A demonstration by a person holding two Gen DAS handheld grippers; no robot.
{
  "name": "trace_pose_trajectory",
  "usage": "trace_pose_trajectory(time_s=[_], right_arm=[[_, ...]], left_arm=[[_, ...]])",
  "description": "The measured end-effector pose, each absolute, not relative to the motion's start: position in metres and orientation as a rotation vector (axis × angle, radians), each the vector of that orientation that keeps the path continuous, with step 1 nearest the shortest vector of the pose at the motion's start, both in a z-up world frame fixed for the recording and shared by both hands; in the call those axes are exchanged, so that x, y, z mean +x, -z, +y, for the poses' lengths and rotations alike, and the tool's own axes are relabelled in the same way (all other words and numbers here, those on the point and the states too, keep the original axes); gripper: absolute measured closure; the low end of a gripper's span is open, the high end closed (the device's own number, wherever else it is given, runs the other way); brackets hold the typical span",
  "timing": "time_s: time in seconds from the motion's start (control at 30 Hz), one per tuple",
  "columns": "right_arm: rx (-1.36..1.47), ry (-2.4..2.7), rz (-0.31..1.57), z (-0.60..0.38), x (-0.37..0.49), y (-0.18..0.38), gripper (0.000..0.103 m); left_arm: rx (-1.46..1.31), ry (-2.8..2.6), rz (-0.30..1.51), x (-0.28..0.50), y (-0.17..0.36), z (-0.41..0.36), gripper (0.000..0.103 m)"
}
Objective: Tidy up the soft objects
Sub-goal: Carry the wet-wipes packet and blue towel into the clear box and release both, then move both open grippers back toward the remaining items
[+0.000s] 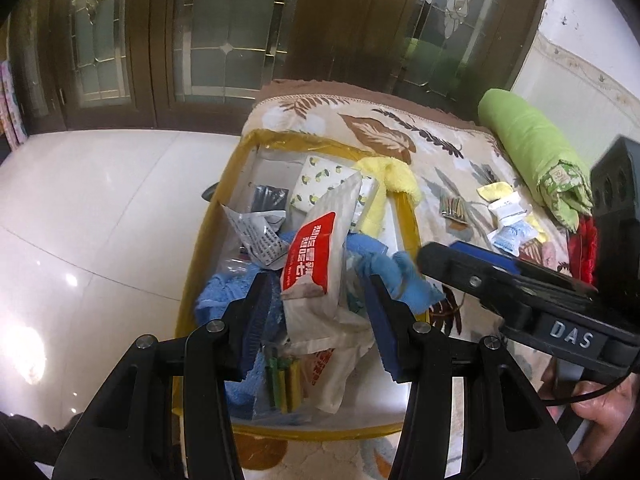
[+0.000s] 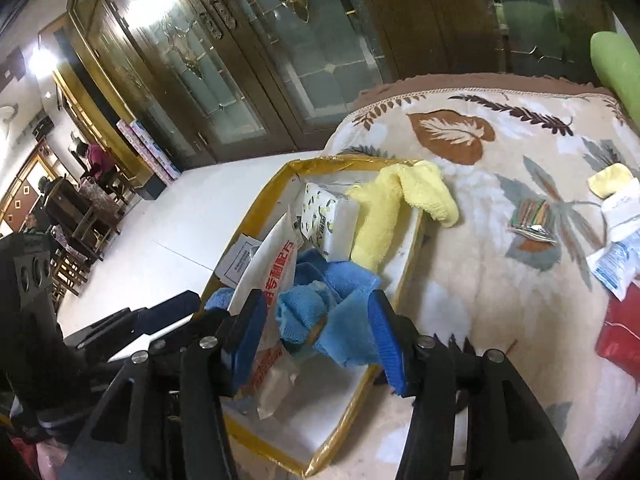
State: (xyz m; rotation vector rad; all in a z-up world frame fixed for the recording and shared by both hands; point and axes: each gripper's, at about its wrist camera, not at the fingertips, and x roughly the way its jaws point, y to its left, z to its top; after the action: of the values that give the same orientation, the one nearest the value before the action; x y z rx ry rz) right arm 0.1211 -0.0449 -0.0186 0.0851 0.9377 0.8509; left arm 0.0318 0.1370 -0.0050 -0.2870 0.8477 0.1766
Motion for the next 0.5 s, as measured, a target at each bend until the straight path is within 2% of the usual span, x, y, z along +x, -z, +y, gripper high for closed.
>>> trace_pose_trajectory(time_s=[0.2, 0.33, 0.5], right_arm=[[0.170, -0.827, 0.913, -0.086, 0.107, 0.013, 0.050], [0.253, -0.778, 0.911, -0.128, 0.102, 0.014, 0.042], [0.350, -0.729, 0.928, -0.166, 0.096, 0.024, 0.041]], left_arm=[[-0.273, -0.172, 0.824, 0.029, -0.007, 0.131, 0.054], [-0.258, -0.137, 0.835, 0.032, -0.007, 0.116, 0.054], [-0.216, -0.094, 0.858, 0.039, -0.003, 0.089, 0.054]])
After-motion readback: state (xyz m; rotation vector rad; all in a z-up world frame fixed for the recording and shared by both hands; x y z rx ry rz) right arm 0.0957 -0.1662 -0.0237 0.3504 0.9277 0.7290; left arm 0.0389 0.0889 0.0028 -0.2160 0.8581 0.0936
